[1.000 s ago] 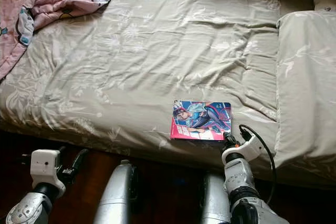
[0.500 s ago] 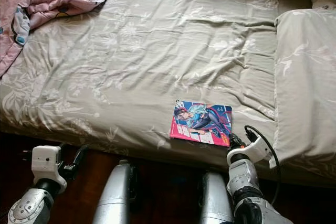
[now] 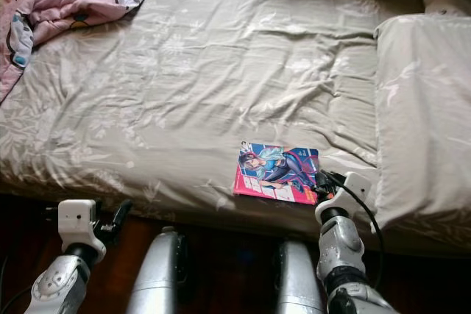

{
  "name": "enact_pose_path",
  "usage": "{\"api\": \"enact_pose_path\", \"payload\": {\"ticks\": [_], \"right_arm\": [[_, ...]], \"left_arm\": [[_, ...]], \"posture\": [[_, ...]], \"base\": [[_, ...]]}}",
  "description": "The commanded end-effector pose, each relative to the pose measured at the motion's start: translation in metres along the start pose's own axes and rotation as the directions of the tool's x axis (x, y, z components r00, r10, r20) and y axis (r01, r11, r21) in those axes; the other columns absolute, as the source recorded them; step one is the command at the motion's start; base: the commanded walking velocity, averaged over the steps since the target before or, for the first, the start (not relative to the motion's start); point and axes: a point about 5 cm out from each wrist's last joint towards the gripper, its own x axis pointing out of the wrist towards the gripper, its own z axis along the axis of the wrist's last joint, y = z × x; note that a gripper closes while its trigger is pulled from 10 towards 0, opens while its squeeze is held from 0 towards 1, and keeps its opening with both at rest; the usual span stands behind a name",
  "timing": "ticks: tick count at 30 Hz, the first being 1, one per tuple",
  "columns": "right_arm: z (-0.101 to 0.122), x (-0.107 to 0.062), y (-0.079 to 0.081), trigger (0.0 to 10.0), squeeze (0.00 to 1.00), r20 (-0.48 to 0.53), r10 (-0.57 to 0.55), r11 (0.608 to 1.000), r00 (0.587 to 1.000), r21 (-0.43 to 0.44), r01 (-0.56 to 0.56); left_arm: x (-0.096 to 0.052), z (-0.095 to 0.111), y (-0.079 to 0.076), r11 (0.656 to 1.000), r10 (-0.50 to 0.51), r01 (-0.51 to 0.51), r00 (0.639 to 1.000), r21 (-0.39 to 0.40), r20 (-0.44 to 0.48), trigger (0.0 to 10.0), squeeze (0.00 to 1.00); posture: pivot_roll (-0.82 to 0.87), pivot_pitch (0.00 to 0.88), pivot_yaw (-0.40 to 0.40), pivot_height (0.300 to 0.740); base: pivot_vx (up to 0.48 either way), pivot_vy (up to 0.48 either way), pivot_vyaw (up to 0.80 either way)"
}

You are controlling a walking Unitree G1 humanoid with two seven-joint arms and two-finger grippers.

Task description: Clean up the room

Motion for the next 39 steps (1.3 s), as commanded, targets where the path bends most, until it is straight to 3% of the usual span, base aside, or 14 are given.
{"api": "enact_pose_path", "payload": {"ticks": [1,3,10,13,15,19,25,27,33,39], "right_arm": [[-0.018,-0.013,-0.007,10.0,0.00,-0.055,-0.015,0.999,0.998,-0.048,0.013],[-0.026,-0.018,-0.010,10.0,0.00,-0.090,-0.035,0.996,0.995,-0.082,0.028],[-0.062,-0.044,-0.019,10.0,0.00,-0.218,-0.106,0.994,0.970,-0.041,0.099],[-0.079,-0.055,-0.022,10.0,0.00,-0.314,-0.112,0.993,0.943,-0.068,0.095],[-0.083,-0.058,-0.024,10.0,0.00,-0.335,-0.121,0.992,0.934,-0.084,0.098],[-0.099,-0.075,-0.036,10.0,0.00,-0.437,-0.181,0.982,0.881,-0.123,0.141],[-0.112,-0.090,-0.043,10.0,0.00,-0.511,-0.225,0.974,0.829,-0.145,0.175],[-0.121,-0.099,-0.043,10.0,0.00,-0.557,-0.236,0.971,0.796,-0.165,0.173],[-0.133,-0.115,-0.046,10.0,0.00,-0.619,-0.265,0.963,0.739,-0.203,0.175],[-0.137,-0.120,-0.047,10.0,0.00,-0.635,-0.268,0.963,0.725,-0.206,0.176]], "left_arm": [[-0.005,-0.016,0.005,0.999,0.031,-0.032,0.998,-0.021,-0.053,10.0,0.00],[-0.003,-0.021,0.004,0.999,0.034,-0.036,0.997,-0.033,-0.065,10.0,0.00],[0.002,-0.050,0.007,0.997,0.049,-0.059,0.984,-0.053,-0.173,10.0,0.00],[0.000,-0.070,0.004,0.997,0.031,-0.049,0.960,-0.060,-0.279,10.0,0.00],[-0.001,-0.076,0.004,0.997,0.025,-0.046,0.953,-0.062,-0.301,10.0,0.00],[-0.011,-0.100,0.003,0.998,0.029,-0.051,0.914,-0.043,-0.405,10.0,0.00],[-0.018,-0.116,-0.003,0.999,0.010,-0.027,0.868,-0.027,-0.496,10.0,0.00],[-0.026,-0.127,-0.005,1.000,0.013,-0.024,0.828,-0.012,-0.560,10.0,0.00],[-0.034,-0.137,-0.007,0.999,0.036,-0.052,0.793,-0.009,-0.608,10.0,0.00],[-0.040,-0.142,-0.008,0.998,0.039,-0.056,0.782,-0.007,-0.622,10.0,0.00]], "posture": [[0.10,0.254,0.004,0.645],[0.09,0.238,0.001,0.655],[0.07,0.169,0.002,0.700],[0.07,0.134,-0.004,0.720],[0.07,0.122,-0.006,0.725],[0.07,0.093,-0.011,0.740],[0.06,0.074,-0.012,0.740],[0.05,0.064,-0.012,0.740],[0.03,0.097,-0.024,0.740],[0.03,0.118,-0.022,0.740]], "base": [[0.000,0.000,0.00],[0.000,0.000,0.00],[0.000,0.000,0.00],[0.000,0.000,0.00],[0.000,0.000,0.00],[0.000,0.000,0.00],[0.000,0.000,0.00],[0.000,0.000,0.00],[0.000,0.000,0.00],[0.000,0.000,0.00]]}}
